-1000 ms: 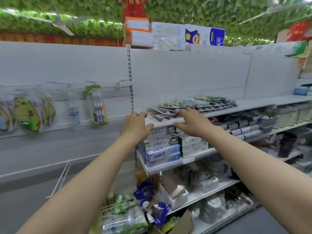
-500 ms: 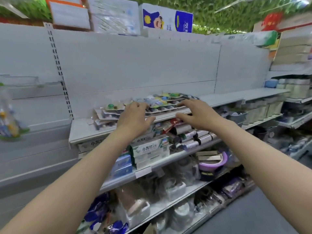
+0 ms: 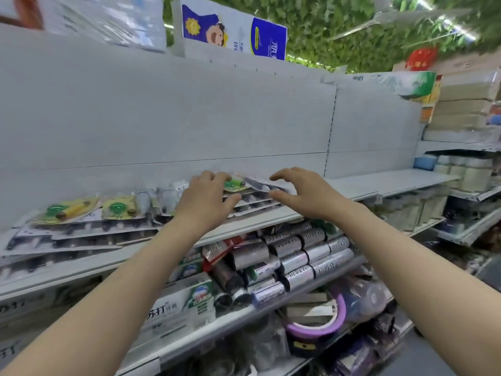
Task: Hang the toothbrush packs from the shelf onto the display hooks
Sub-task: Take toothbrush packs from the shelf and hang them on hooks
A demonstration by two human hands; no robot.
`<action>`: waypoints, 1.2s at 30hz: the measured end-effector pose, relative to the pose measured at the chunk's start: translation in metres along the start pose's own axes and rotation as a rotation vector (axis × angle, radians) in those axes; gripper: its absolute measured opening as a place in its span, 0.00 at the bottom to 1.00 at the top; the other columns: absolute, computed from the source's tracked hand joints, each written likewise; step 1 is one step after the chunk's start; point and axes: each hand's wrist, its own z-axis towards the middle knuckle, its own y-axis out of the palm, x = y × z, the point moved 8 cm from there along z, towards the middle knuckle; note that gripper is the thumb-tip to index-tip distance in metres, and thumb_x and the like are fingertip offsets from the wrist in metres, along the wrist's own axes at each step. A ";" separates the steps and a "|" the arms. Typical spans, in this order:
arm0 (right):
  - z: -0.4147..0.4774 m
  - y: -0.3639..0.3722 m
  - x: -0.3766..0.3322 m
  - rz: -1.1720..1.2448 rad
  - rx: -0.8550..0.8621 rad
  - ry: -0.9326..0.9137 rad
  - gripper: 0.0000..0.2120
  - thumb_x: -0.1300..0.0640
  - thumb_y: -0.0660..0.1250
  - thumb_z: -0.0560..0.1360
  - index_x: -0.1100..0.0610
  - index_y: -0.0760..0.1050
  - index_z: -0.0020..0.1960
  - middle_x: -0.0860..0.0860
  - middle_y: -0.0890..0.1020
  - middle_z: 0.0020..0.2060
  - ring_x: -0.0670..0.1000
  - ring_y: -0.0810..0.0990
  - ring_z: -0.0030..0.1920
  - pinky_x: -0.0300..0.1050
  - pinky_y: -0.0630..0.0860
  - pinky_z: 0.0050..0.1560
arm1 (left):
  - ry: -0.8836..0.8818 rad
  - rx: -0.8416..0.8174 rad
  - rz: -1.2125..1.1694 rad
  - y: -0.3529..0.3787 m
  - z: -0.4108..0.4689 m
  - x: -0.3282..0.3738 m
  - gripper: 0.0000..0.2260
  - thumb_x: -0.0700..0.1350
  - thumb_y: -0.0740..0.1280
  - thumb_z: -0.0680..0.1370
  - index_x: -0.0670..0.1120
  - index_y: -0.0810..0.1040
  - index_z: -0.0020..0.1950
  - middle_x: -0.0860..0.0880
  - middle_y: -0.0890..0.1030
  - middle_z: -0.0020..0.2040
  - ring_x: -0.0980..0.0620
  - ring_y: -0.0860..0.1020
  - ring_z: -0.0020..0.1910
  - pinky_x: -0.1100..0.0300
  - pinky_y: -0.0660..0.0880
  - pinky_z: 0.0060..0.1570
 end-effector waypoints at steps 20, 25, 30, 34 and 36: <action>0.158 0.076 0.230 0.223 -0.179 -0.144 0.24 0.36 0.62 0.78 0.48 0.73 0.68 0.49 0.75 0.67 0.51 0.74 0.65 0.52 0.72 0.65 | -0.451 0.091 0.227 0.115 0.127 0.041 0.22 0.58 0.62 0.80 0.48 0.71 0.71 0.43 0.73 0.67 0.42 0.67 0.68 0.49 0.68 0.62; 0.175 0.103 0.241 0.281 -0.286 -0.145 0.28 0.34 0.60 0.78 0.51 0.73 0.68 0.50 0.76 0.67 0.53 0.74 0.66 0.54 0.73 0.64 | -0.607 0.207 0.347 0.112 0.124 0.025 0.23 0.60 0.61 0.80 0.46 0.75 0.67 0.42 0.77 0.64 0.40 0.67 0.66 0.49 0.67 0.62; 0.179 0.129 0.239 0.303 -0.356 -0.100 0.33 0.31 0.59 0.76 0.53 0.71 0.71 0.51 0.78 0.65 0.53 0.76 0.63 0.50 0.74 0.59 | -0.689 0.215 0.370 0.119 0.123 0.009 0.25 0.63 0.58 0.81 0.46 0.77 0.66 0.42 0.76 0.65 0.40 0.70 0.64 0.48 0.71 0.59; 0.182 0.144 0.231 0.301 -0.432 -0.044 0.35 0.27 0.58 0.74 0.53 0.69 0.69 0.51 0.84 0.48 0.51 0.84 0.48 0.47 0.78 0.51 | -0.702 0.249 0.373 0.120 0.127 0.005 0.24 0.64 0.56 0.80 0.47 0.79 0.61 0.44 0.80 0.59 0.41 0.76 0.57 0.50 0.73 0.52; 0.185 0.148 0.228 0.292 -0.445 -0.017 0.38 0.24 0.56 0.71 0.52 0.69 0.67 0.48 0.83 0.41 0.51 0.84 0.39 0.45 0.79 0.43 | -0.725 0.262 0.378 0.119 0.127 0.002 0.23 0.65 0.56 0.80 0.48 0.78 0.59 0.45 0.81 0.54 0.41 0.77 0.54 0.51 0.74 0.47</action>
